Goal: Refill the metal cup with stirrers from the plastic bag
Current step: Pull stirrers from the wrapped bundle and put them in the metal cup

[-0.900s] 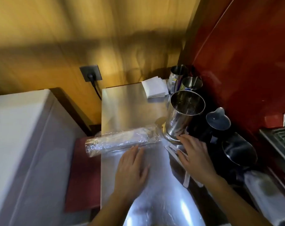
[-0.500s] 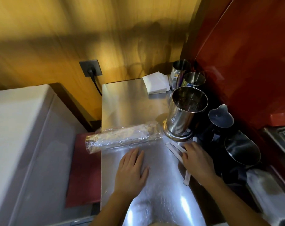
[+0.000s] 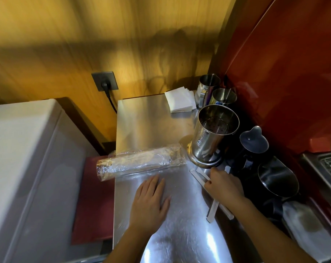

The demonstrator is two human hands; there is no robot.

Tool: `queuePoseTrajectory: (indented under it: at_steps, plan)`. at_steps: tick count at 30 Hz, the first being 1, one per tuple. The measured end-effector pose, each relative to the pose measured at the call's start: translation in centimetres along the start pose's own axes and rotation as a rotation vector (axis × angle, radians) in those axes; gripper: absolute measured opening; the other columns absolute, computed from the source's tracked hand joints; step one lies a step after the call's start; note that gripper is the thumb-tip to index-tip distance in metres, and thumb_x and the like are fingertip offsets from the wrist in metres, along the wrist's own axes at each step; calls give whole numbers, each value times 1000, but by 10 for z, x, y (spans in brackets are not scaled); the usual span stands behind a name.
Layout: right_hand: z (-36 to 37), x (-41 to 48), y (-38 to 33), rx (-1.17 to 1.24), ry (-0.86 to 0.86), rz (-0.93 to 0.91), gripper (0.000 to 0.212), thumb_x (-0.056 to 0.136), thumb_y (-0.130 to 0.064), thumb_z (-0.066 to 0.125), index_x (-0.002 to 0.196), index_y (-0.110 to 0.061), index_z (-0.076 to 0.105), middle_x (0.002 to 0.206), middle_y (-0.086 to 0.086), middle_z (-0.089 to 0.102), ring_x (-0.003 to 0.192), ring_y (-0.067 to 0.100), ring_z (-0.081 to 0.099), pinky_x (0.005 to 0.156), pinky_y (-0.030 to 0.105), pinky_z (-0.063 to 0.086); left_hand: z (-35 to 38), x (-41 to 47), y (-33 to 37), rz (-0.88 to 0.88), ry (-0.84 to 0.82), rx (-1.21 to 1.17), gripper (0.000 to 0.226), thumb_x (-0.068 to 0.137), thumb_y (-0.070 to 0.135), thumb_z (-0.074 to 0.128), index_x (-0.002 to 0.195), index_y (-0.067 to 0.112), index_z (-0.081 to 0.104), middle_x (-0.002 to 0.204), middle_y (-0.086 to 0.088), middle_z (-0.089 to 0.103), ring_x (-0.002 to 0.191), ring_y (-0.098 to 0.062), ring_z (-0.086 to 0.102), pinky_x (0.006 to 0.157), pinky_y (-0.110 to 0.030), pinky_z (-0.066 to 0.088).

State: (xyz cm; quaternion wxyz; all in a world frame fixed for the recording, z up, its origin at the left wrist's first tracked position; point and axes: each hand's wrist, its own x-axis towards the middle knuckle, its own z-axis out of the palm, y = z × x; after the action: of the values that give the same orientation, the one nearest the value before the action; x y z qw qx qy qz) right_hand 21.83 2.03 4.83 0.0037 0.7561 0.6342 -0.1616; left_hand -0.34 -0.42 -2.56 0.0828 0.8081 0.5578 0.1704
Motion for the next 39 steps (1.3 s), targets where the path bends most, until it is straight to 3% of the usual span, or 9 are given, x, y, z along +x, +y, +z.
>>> queuePoseTrajectory:
  at_steps: [6, 12, 15, 17, 20, 26, 28, 31, 39]
  plan:
    - [-9, -10, -3, 151, 134, -56, 17, 86, -33, 49, 91, -17, 52, 88, 2, 66, 77, 20, 63, 68, 30, 49, 0, 2, 1, -13, -1, 9, 49, 88, 44, 42, 122, 13, 59, 129, -8, 60, 120, -25, 54, 102, -39, 40]
    - [-17, -14, -2, 418, 162, -81, 12, 83, -29, 57, 80, -25, 47, 59, -11, 47, 66, 18, 54, 64, 31, 44, 2, 2, -1, -5, -12, 8, 49, 87, 44, 44, 122, 12, 58, 129, -9, 59, 120, -26, 54, 104, -37, 37]
    - [-12, -16, -5, 494, 157, -61, 12, 84, -30, 58, 82, -28, 46, 52, -7, 47, 58, 14, 50, 61, 29, 39, 2, 2, -2, 1, -21, 8, 48, 86, 43, 45, 122, 13, 57, 130, -9, 59, 122, -26, 50, 104, -33, 28]
    - [-9, -17, -5, 508, 151, -32, 11, 85, -31, 57, 85, -26, 46, 56, -5, 52, 60, 12, 52, 62, 31, 43, 2, 3, -2, 3, -20, -5, 48, 87, 44, 44, 123, 13, 57, 130, -9, 59, 123, -24, 48, 104, -32, 27]
    - [-8, -20, -2, 448, 158, -7, 10, 87, -23, 52, 91, -14, 52, 83, 9, 67, 80, 28, 61, 73, 38, 50, 2, 3, -3, 1, -10, -22, 49, 89, 45, 42, 123, 13, 55, 130, -10, 58, 125, -21, 41, 103, -32, 27]
    - [-2, -37, 11, 96, 126, 91, 26, 91, -29, 46, 107, -9, 52, 103, 15, 65, 93, 33, 63, 67, 30, 39, 5, 4, -5, 13, -17, -3, 50, 88, 43, 42, 123, 11, 56, 131, -11, 58, 124, -23, 40, 101, -34, 27]
    - [4, -45, 16, 63, 65, 197, 33, 92, -29, 46, 116, -6, 47, 106, 13, 65, 96, 30, 63, 72, 31, 44, 5, 4, -5, 20, -15, 7, 50, 86, 42, 44, 122, 10, 57, 130, -12, 59, 122, -24, 44, 100, -34, 28]
    - [14, -54, 19, 38, 12, 313, 31, 91, -26, 46, 112, -4, 46, 106, 14, 65, 96, 29, 64, 76, 34, 49, 4, 4, -4, 14, -8, 4, 50, 86, 42, 44, 122, 10, 58, 129, -13, 59, 119, -28, 51, 99, -36, 29]
    - [12, -47, 19, -7, -10, 319, 28, 89, -31, 47, 98, -8, 58, 107, 13, 66, 99, 31, 62, 76, 34, 46, -1, 4, -2, 4, -37, -4, 51, 86, 42, 41, 119, 8, 60, 129, -14, 59, 119, -30, 52, 99, -37, 30]
